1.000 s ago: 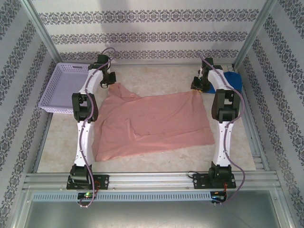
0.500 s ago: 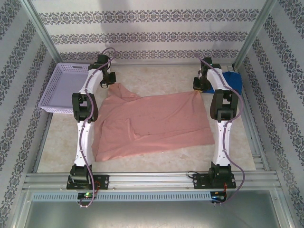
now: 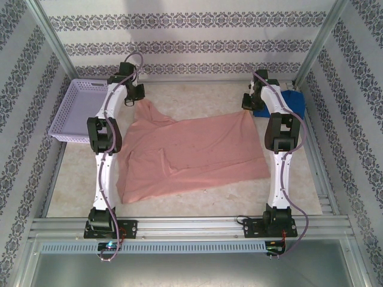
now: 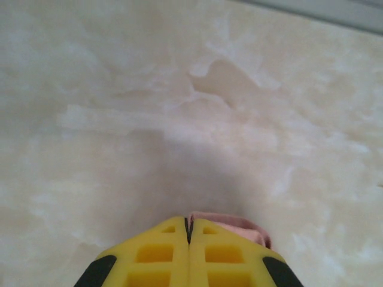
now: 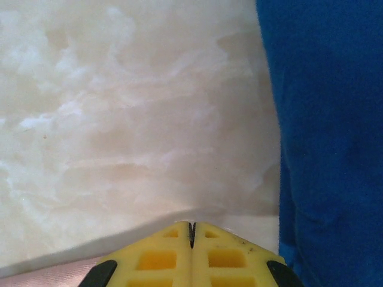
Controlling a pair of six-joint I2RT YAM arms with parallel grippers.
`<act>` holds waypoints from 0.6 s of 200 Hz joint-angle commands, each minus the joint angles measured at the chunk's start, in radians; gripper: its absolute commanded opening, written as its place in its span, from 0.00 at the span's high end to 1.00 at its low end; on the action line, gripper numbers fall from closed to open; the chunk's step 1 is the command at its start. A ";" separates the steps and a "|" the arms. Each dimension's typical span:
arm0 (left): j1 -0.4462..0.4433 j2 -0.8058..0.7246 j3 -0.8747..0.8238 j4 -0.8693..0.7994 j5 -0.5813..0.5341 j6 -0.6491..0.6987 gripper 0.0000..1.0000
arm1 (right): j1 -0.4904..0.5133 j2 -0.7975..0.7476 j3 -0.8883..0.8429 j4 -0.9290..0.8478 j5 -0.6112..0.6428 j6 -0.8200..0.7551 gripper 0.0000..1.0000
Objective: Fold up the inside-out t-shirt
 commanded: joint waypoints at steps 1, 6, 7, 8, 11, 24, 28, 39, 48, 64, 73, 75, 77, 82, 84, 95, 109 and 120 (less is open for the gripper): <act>0.019 -0.102 0.000 -0.029 0.023 -0.001 1.00 | -0.028 -0.071 -0.070 0.060 -0.050 -0.038 0.97; 0.019 -0.121 -0.012 -0.029 0.024 -0.002 1.00 | -0.031 -0.090 -0.093 0.081 -0.064 -0.041 0.97; 0.019 -0.124 -0.015 -0.029 0.025 -0.002 1.00 | -0.032 -0.094 -0.095 0.086 -0.067 -0.043 0.97; 0.019 -0.128 -0.018 -0.029 0.025 -0.002 1.00 | -0.033 -0.097 -0.102 0.088 -0.069 -0.043 0.97; 0.019 -0.139 -0.031 -0.028 0.027 -0.002 1.00 | -0.034 -0.104 -0.112 0.099 -0.073 -0.045 0.97; 0.019 -0.197 -0.102 -0.011 0.028 -0.006 1.00 | -0.042 -0.147 -0.168 0.148 -0.115 -0.061 0.98; 0.019 -0.225 -0.129 -0.003 0.029 -0.007 1.00 | -0.045 -0.156 -0.181 0.159 -0.127 -0.067 0.98; 0.019 -0.282 -0.212 0.032 0.030 -0.014 1.00 | -0.050 -0.179 -0.214 0.185 -0.151 -0.078 0.98; 0.019 -0.336 -0.277 0.055 0.036 -0.020 1.00 | -0.054 -0.194 -0.240 0.203 -0.162 -0.089 0.98; 0.019 -0.426 -0.387 0.086 0.045 -0.038 1.00 | -0.061 -0.226 -0.288 0.229 -0.184 -0.109 0.98; 0.019 -0.485 -0.464 0.106 0.057 -0.053 1.00 | -0.063 -0.250 -0.323 0.247 -0.192 -0.122 0.98; 0.020 -0.498 -0.479 0.112 0.058 -0.057 1.00 | -0.063 -0.255 -0.333 0.252 -0.193 -0.124 0.98; 0.019 -0.512 -0.499 0.119 0.061 -0.062 1.00 | -0.063 -0.258 -0.338 0.255 -0.194 -0.124 0.98; 0.019 -0.544 -0.546 0.139 0.070 -0.073 1.00 | -0.063 -0.277 -0.366 0.273 -0.197 -0.132 0.98; 0.019 -0.557 -0.567 0.147 0.075 -0.076 1.00 | -0.062 -0.283 -0.376 0.279 -0.197 -0.135 0.98; 0.017 -0.626 -0.668 0.194 0.099 -0.101 1.00 | -0.063 -0.317 -0.428 0.311 -0.200 -0.145 0.98; 0.016 -0.713 -0.783 0.240 0.121 -0.128 1.00 | -0.064 -0.353 -0.483 0.345 -0.210 -0.158 0.98; 0.015 -0.773 -0.867 0.269 0.139 -0.150 1.00 | -0.065 -0.373 -0.514 0.356 -0.214 -0.167 0.98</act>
